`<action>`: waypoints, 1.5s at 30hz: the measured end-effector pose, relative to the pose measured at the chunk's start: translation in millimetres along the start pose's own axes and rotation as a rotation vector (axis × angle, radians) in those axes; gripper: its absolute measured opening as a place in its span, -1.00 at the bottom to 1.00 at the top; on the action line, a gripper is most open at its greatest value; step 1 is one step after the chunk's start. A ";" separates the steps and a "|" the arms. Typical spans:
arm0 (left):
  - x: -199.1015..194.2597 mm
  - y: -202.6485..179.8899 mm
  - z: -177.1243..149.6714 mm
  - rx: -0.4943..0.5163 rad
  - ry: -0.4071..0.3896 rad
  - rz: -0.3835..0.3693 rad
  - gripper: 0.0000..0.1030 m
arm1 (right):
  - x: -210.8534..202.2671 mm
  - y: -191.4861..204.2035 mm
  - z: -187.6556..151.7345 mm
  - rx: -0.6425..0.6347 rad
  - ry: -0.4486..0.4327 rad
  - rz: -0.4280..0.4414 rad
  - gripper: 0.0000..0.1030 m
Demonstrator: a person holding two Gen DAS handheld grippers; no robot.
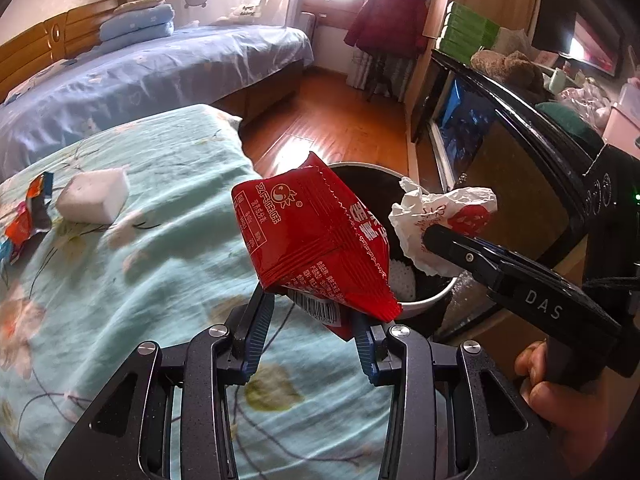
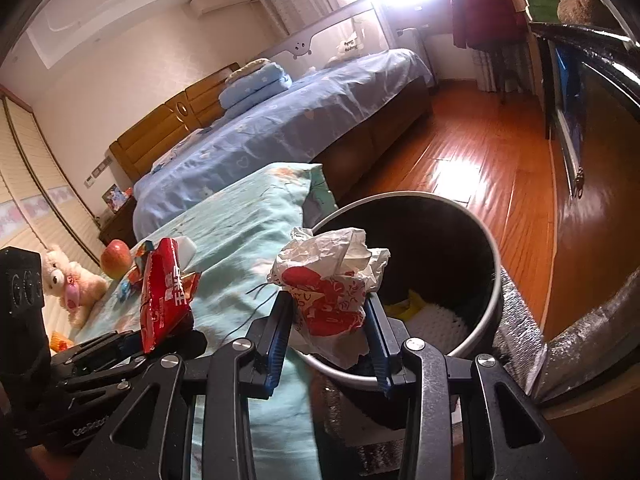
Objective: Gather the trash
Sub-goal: 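Carry the red snack bag and crumpled paper over the trash bin, then open both tools to drop the snack bag and paper into the bin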
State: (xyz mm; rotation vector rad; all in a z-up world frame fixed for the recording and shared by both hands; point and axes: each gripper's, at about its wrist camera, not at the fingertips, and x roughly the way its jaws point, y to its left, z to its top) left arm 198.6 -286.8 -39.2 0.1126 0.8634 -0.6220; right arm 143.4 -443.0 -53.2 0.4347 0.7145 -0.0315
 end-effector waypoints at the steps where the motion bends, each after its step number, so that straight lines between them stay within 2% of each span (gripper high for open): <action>1: 2.0 -0.6 1.0 0.002 0.002 -0.001 -0.28 | 0.3 -1.5 0.3 0.000 0.000 -0.004 -0.28; 17: 42.6 -14.2 22.3 0.039 0.060 -0.021 -0.28 | 14.9 -29.8 18.4 0.014 0.013 -0.066 -0.25; 28: 58.6 -20.8 29.3 0.039 0.091 -0.033 -0.27 | 28.4 -39.1 21.9 0.024 0.039 -0.077 -0.23; 36: 66.1 -21.0 35.6 0.031 0.106 -0.039 -0.18 | 34.4 -42.5 27.9 0.024 0.049 -0.080 -0.21; 42: 67.9 -22.9 35.8 0.032 0.117 -0.038 0.02 | 38.5 -49.3 29.6 0.047 0.066 -0.083 -0.08; 45: 63.5 -20.1 34.1 0.025 0.108 -0.037 0.15 | 36.0 -52.0 29.9 0.061 0.058 -0.079 0.22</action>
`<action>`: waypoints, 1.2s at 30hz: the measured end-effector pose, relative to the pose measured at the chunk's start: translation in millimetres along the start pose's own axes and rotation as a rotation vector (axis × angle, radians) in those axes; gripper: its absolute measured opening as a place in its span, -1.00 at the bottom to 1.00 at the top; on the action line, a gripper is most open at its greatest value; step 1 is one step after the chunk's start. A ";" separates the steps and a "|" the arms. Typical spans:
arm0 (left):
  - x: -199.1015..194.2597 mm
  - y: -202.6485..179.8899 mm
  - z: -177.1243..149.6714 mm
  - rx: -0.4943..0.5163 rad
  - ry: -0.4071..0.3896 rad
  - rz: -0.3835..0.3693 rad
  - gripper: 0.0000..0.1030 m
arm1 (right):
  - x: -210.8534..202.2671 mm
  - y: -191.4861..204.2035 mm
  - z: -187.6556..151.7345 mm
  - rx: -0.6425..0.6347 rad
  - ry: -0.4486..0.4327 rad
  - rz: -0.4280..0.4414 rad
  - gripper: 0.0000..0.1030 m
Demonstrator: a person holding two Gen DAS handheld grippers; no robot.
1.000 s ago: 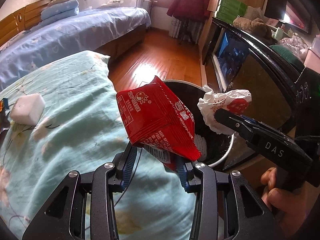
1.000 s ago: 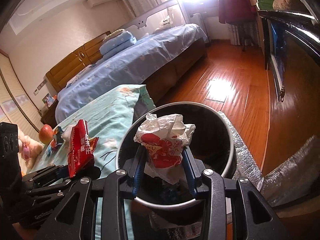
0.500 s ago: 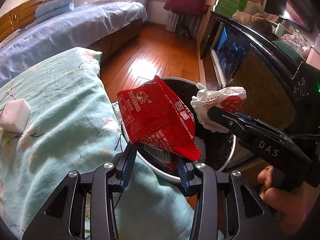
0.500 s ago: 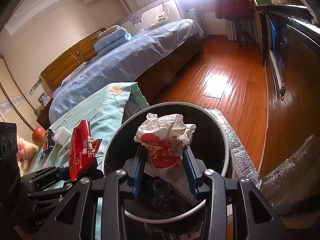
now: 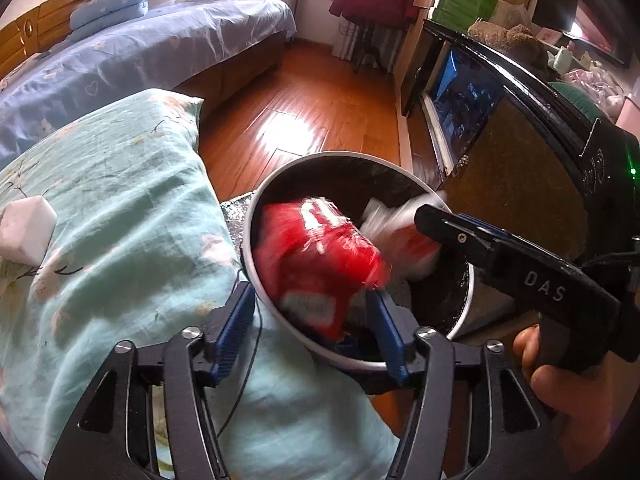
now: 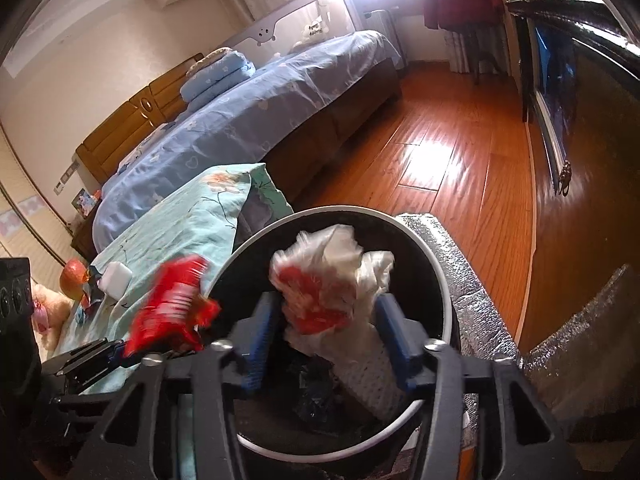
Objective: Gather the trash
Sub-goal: 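Open both tools to drop the snack bag and paper into the bin, then move both tools back over the remaining trash on the bed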
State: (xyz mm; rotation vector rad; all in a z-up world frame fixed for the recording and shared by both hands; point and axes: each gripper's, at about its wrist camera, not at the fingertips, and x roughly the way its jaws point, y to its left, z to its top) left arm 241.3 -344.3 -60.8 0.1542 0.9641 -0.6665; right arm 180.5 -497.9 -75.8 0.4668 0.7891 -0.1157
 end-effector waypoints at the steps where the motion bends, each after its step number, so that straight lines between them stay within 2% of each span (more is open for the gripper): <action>1: -1.6 1.1 -0.9 -0.004 -0.003 -0.001 0.16 | -1.4 -0.7 0.2 0.004 -0.005 0.001 0.32; 7: -20.8 14.5 -14.4 -0.041 -0.047 0.023 0.34 | -8.0 1.8 -2.7 0.014 -0.020 0.009 0.36; 16: -51.3 56.5 -44.0 -0.134 -0.086 0.085 0.34 | -11.1 27.5 -13.7 -0.015 -0.014 0.062 0.41; 19: -61.9 69.4 -53.8 -0.155 -0.103 0.127 0.34 | -11.1 43.5 -18.1 -0.043 -0.007 0.091 0.42; 36: -108.6 174.1 -109.3 -0.376 -0.133 0.239 0.34 | 15.6 139.3 -42.7 -0.217 0.077 0.208 0.55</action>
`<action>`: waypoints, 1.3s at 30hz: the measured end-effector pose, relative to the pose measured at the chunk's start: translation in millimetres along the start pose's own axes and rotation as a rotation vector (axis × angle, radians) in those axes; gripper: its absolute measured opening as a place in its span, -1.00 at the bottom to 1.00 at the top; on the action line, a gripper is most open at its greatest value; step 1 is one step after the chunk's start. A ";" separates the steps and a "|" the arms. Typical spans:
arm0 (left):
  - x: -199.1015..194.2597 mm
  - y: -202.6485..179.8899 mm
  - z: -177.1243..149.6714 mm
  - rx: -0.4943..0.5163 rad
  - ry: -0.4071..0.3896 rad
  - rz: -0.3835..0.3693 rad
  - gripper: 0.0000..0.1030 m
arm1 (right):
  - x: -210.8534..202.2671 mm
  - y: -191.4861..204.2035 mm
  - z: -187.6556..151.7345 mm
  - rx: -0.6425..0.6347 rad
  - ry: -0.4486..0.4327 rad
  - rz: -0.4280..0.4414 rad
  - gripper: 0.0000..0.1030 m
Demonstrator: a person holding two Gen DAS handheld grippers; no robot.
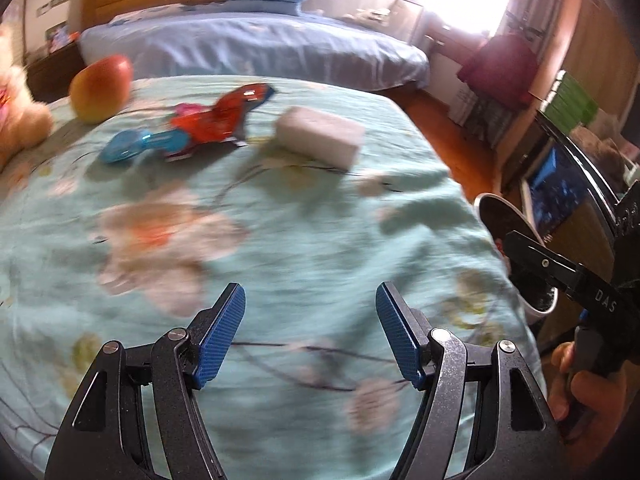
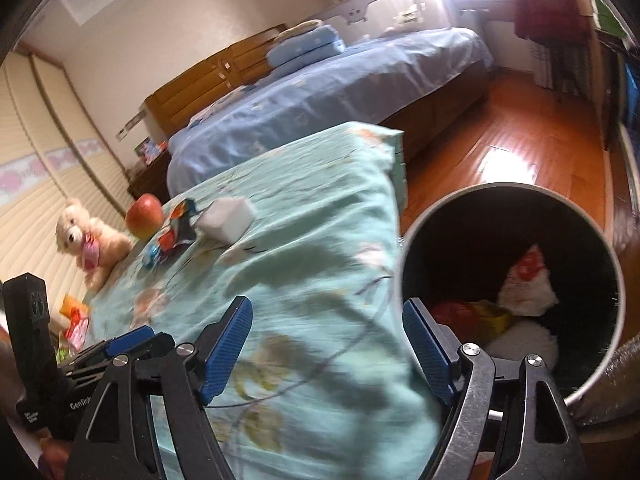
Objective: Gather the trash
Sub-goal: 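Move both tools back over the remaining trash on the bed, then grasp the blue plastic brush with the left tool while the right tool grasps the white foam block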
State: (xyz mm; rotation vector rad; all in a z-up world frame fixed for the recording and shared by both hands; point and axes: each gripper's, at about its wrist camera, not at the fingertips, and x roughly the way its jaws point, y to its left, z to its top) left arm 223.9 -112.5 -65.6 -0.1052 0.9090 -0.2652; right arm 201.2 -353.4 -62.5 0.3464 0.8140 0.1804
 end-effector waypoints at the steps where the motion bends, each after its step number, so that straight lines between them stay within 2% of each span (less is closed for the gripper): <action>1: -0.6 5.9 -0.9 -0.008 -0.001 0.006 0.34 | 4.0 5.5 0.3 -0.013 0.006 0.006 0.56; 9: -3.0 43.8 4.4 -0.023 -0.004 0.037 0.34 | 25.1 34.8 3.4 -0.098 0.042 0.038 0.57; 19: 4.7 96.9 29.7 0.058 0.002 0.062 0.39 | 58.1 70.9 16.7 -0.212 0.083 0.089 0.57; 21: 12.1 108.3 37.4 0.082 0.023 0.051 0.50 | 66.2 76.6 21.0 -0.232 0.092 0.101 0.57; 24: 24.0 127.0 53.5 0.127 0.056 0.050 0.53 | 77.4 80.9 27.9 -0.253 0.105 0.110 0.57; 29: 39.3 143.4 78.6 0.231 0.067 0.080 0.60 | 94.7 87.4 40.9 -0.294 0.120 0.113 0.57; 36: 62.9 151.6 104.7 0.387 0.094 0.049 0.72 | 119.8 97.2 55.9 -0.372 0.158 0.119 0.57; 39: 68.2 151.2 112.7 0.424 0.088 0.039 0.75 | 132.6 98.5 62.9 -0.397 0.174 0.115 0.57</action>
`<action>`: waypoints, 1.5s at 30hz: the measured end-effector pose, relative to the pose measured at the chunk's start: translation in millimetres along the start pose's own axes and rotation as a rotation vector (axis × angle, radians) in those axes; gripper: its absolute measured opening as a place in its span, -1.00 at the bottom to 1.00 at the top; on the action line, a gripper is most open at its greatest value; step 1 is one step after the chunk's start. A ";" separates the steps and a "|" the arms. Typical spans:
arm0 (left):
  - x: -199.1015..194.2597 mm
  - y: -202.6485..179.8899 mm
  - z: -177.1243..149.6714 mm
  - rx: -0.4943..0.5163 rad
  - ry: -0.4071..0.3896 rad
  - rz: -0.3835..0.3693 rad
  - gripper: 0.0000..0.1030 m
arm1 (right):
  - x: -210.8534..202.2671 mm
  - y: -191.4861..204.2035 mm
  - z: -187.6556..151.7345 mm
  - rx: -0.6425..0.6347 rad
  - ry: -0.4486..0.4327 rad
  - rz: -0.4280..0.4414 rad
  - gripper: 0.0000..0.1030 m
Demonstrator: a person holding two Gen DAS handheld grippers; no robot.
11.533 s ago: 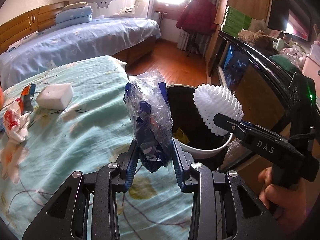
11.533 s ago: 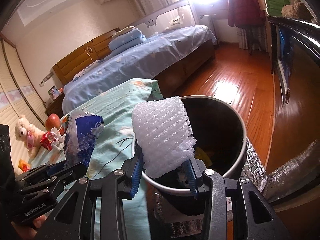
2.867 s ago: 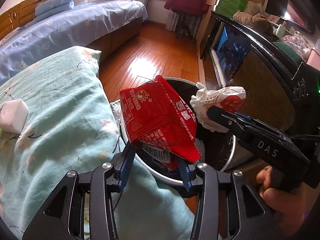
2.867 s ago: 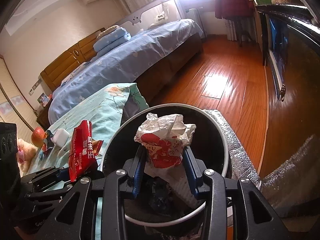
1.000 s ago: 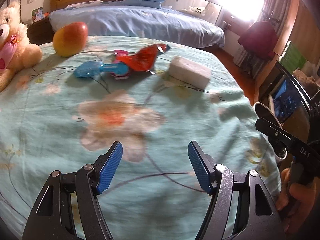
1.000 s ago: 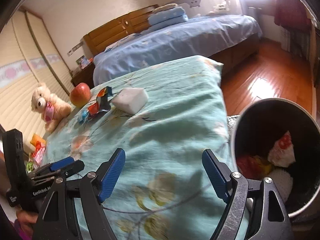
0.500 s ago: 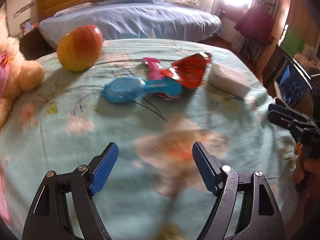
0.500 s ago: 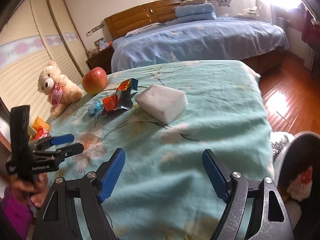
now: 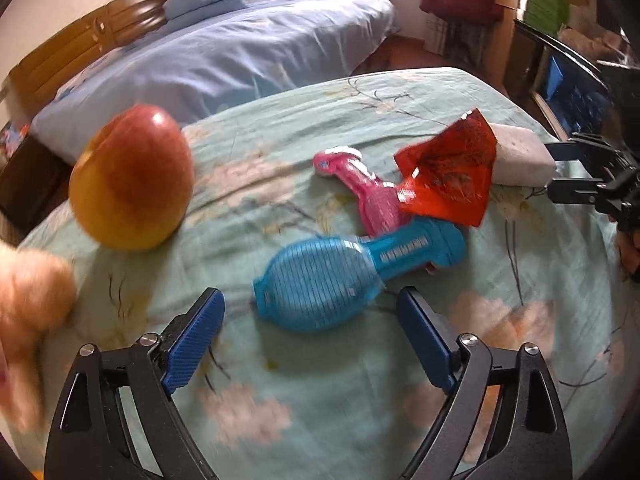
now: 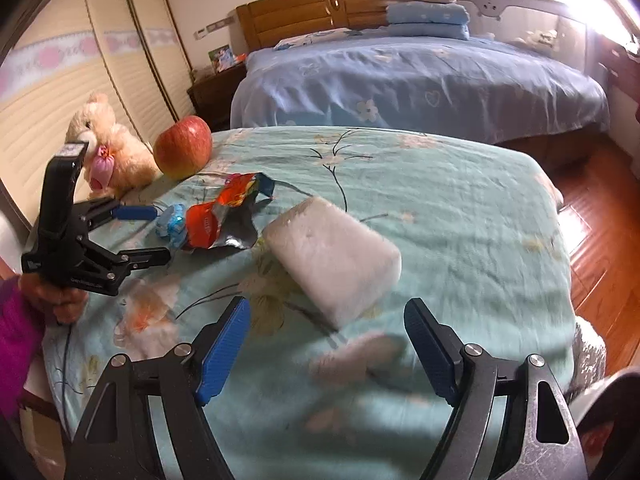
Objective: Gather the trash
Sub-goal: 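Grasp the blue plastic brush with the left tool while the right tool grasps the white foam block, then carry the blue brush and white foam block over the trash bin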
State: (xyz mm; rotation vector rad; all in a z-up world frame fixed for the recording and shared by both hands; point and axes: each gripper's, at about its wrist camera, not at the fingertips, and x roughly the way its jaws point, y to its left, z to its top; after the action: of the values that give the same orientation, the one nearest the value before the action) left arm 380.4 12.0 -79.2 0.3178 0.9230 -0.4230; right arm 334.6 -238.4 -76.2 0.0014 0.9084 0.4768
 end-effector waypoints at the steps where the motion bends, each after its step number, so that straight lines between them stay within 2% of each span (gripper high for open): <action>1: 1.2 -0.1 2.1 0.008 -0.001 -0.006 0.75 | 3.0 -1.2 1.9 -0.002 0.005 -0.001 0.57; 6: 1.0 -5.7 3.8 0.039 -0.027 -0.028 0.68 | 17.5 -4.6 10.1 -0.004 0.020 0.012 0.57; 8: -1.6 -10.2 2.6 0.053 -0.041 -0.047 0.29 | 18.8 -3.1 12.0 -0.005 0.015 0.024 0.54; 9: -2.8 -11.5 1.8 0.051 -0.042 -0.065 0.22 | 19.7 -2.0 12.4 -0.005 0.015 0.023 0.53; 11: -5.0 -16.2 -0.1 0.047 -0.047 -0.059 0.21 | 19.9 0.5 11.0 -0.015 0.016 0.004 0.23; 14: -11.1 -26.4 -3.8 0.033 -0.056 -0.055 0.20 | 14.0 1.6 6.3 0.001 0.004 0.011 0.20; 22: -21.7 -71.9 -4.6 -0.018 -0.075 -0.069 0.20 | -16.2 -1.1 -12.9 0.076 -0.028 0.020 0.19; 27: -20.5 -94.5 -7.5 -0.078 -0.049 -0.095 0.20 | -43.5 -13.1 -26.1 0.148 -0.064 0.004 0.19; 34: -33.3 -117.8 -17.7 -0.170 -0.048 -0.091 0.20 | -76.7 -21.8 -49.4 0.223 -0.109 -0.020 0.19; 45: -54.2 -167.6 -33.2 -0.187 -0.046 -0.042 0.20 | -110.8 -17.8 -92.6 0.302 -0.155 -0.040 0.19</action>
State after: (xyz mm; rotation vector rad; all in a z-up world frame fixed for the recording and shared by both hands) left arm 247.8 -108.1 -67.6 0.1175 0.9179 -0.3776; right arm 214.1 -316.7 -53.5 0.2912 0.8188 0.2945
